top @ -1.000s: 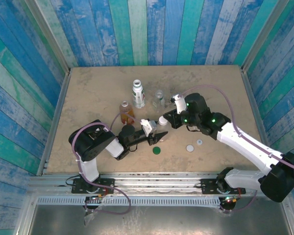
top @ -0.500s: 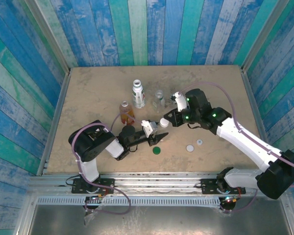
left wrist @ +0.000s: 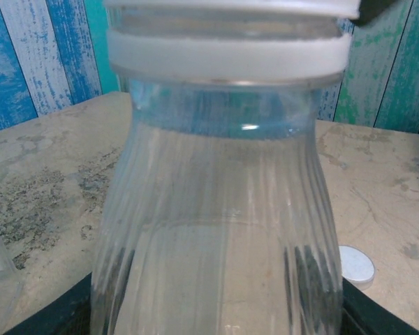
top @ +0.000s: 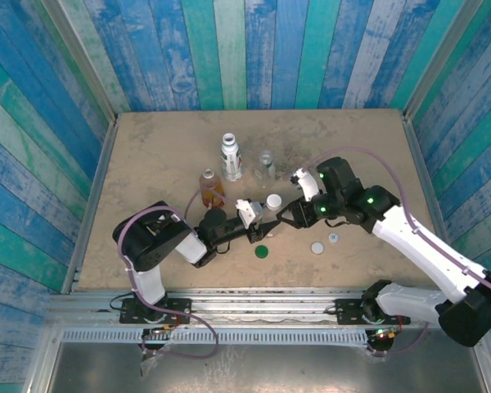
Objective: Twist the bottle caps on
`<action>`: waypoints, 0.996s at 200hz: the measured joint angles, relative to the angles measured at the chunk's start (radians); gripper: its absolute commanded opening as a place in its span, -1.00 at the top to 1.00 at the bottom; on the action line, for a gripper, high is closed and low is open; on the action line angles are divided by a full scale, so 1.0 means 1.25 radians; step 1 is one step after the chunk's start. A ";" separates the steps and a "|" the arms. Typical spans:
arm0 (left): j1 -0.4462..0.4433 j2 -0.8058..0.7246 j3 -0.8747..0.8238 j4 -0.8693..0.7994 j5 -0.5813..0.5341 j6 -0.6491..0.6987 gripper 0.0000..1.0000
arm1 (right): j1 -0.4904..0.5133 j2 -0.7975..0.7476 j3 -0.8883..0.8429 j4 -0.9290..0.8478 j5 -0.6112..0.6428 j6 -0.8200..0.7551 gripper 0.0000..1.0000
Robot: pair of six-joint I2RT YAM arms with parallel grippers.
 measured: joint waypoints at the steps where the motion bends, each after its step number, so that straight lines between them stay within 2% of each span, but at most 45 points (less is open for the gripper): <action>1: 0.000 -0.001 0.000 -0.001 0.000 0.002 -0.18 | 0.000 -0.002 0.001 -0.002 0.001 -0.005 -0.60; 34: 0.000 -0.047 0.001 -0.073 -0.022 0.069 -0.18 | 0.018 -0.059 0.030 -0.053 0.083 -0.220 -0.65; 66: 0.000 -0.100 0.010 -0.171 -0.042 0.154 -0.18 | 0.099 -0.093 0.030 -0.073 0.181 -0.440 -0.65; 81: 0.000 -0.129 0.015 -0.230 -0.043 0.195 -0.18 | 0.122 -0.080 0.041 -0.096 0.208 -0.532 -0.62; 98: 0.001 -0.160 0.016 -0.284 -0.042 0.233 -0.18 | 0.133 -0.040 0.072 -0.123 0.228 -0.621 -0.50; 139: 0.001 -0.183 0.023 -0.340 -0.025 0.290 -0.18 | 0.136 0.064 0.146 -0.139 0.247 -0.732 -0.40; 199: 0.001 -0.185 0.023 -0.346 -0.011 0.315 -0.18 | 0.136 0.184 0.207 -0.153 0.248 -0.818 -0.04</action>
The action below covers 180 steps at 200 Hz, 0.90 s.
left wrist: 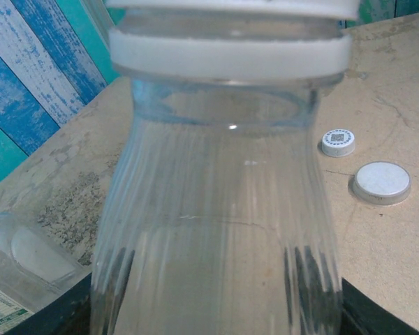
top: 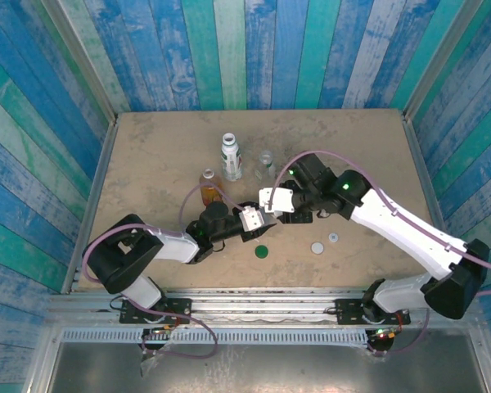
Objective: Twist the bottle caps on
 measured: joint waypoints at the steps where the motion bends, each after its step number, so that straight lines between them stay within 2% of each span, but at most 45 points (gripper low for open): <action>1: 0.000 0.000 0.000 0.000 0.000 0.000 -0.18 | 0.000 0.001 0.000 -0.001 0.000 0.000 -0.03; 23: 0.000 -0.002 0.000 -0.003 -0.001 0.001 -0.17 | 0.000 0.030 0.009 -0.014 0.001 -0.009 0.04; 47: 0.000 -0.004 0.000 -0.007 -0.001 0.005 -0.18 | 0.000 0.038 0.010 -0.024 0.001 -0.014 0.26; 90: 0.000 -0.006 0.000 -0.010 -0.001 0.005 -0.18 | 0.000 0.038 0.010 -0.025 0.000 -0.002 0.34; 108: 0.000 -0.006 0.000 -0.011 -0.002 0.005 -0.18 | 0.000 0.041 0.013 -0.025 0.001 0.042 0.42; 129: 0.003 -0.006 0.000 -0.010 -0.010 0.002 -0.17 | 0.001 0.051 0.021 -0.021 0.017 0.177 0.43; 163: 0.011 -0.008 0.000 -0.012 -0.045 0.000 -0.18 | 0.004 0.092 0.058 -0.026 0.049 0.601 0.54; 180: 0.010 -0.010 0.000 -0.014 -0.052 0.000 -0.18 | 0.003 0.096 0.061 -0.026 0.042 0.798 0.40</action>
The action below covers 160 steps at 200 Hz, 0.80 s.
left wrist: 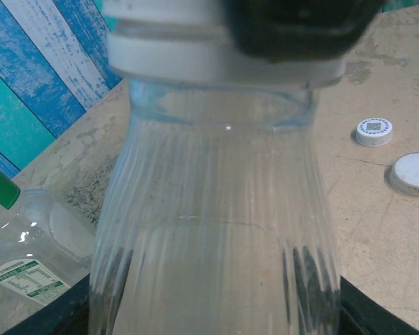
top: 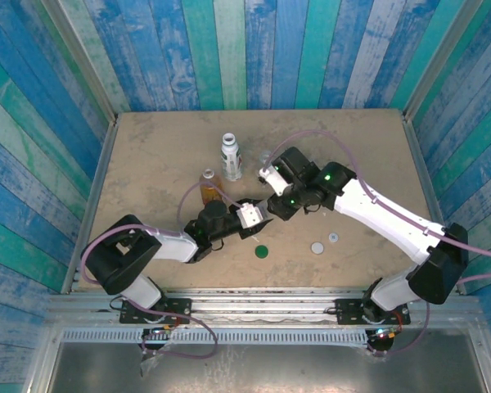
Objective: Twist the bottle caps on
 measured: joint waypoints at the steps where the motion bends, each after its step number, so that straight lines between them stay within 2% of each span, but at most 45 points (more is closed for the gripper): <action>1: 0.000 0.000 0.000 0.000 0.000 0.000 -0.18 | 0.000 0.000 0.000 0.000 -0.001 0.014 0.40; 15: 0.000 -0.002 0.000 -0.003 -0.001 0.000 -0.17 | -0.002 0.000 0.000 0.000 -0.003 0.108 0.26; 36: 0.000 -0.003 0.000 -0.005 0.000 0.001 -0.18 | -0.005 -0.002 -0.001 0.000 -0.002 0.139 -0.04; 55: -0.004 -0.009 0.000 -0.015 0.004 0.003 -0.18 | -0.014 -0.013 -0.002 0.002 -0.008 0.094 -0.33; 71: -0.006 -0.016 -0.001 -0.023 0.007 0.005 -0.18 | -0.020 -0.037 -0.002 0.002 -0.018 0.005 -0.45; 96: -0.006 -0.025 -0.007 -0.030 0.013 0.006 -0.18 | -0.022 -0.090 -0.008 0.005 -0.031 -0.189 -0.50; 123: -0.006 -0.029 -0.009 -0.033 0.019 0.009 -0.18 | -0.005 -0.141 -0.033 -0.006 -0.046 -0.455 -0.53; 141: -0.006 -0.029 -0.009 -0.034 0.023 0.011 -0.18 | 0.020 -0.157 -0.060 -0.013 -0.035 -0.599 -0.48; 160: -0.006 -0.029 -0.009 -0.034 0.028 0.012 -0.18 | 0.029 -0.148 -0.070 -0.014 -0.010 -0.673 -0.33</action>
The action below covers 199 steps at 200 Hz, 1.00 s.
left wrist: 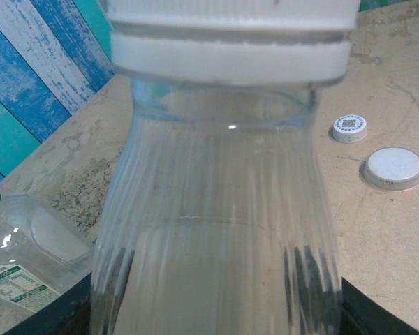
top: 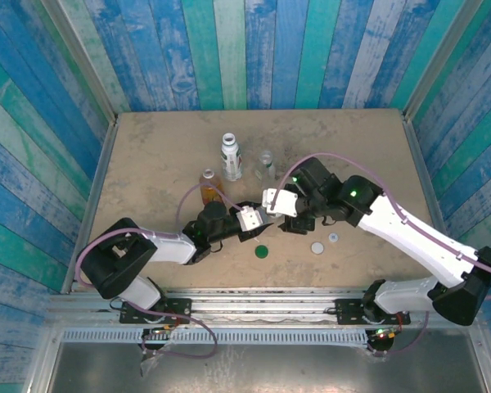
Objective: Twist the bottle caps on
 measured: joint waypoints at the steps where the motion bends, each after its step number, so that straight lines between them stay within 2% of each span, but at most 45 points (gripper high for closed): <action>1: 0.000 0.000 0.000 0.000 0.000 0.000 -0.18 | 0.000 0.002 0.000 0.000 0.003 -0.002 -0.32; 14: 0.000 0.000 0.000 0.000 0.003 0.000 -0.18 | 0.000 0.018 0.002 0.004 0.021 -0.022 -0.21; 53: 0.000 0.000 0.000 0.000 0.007 0.000 -0.18 | -0.001 0.063 0.007 0.004 0.050 -0.093 -0.15; 71: 0.000 0.000 0.000 0.000 0.009 0.000 -0.18 | -0.001 0.070 0.007 0.004 0.052 -0.106 -0.05; 136: 0.000 0.000 0.000 -0.001 0.009 0.000 -0.18 | -0.001 0.080 0.019 0.009 0.024 -0.118 -0.03; 199: 0.000 0.000 0.000 -0.001 0.015 0.003 -0.18 | -0.001 0.080 0.019 0.017 0.013 -0.092 0.35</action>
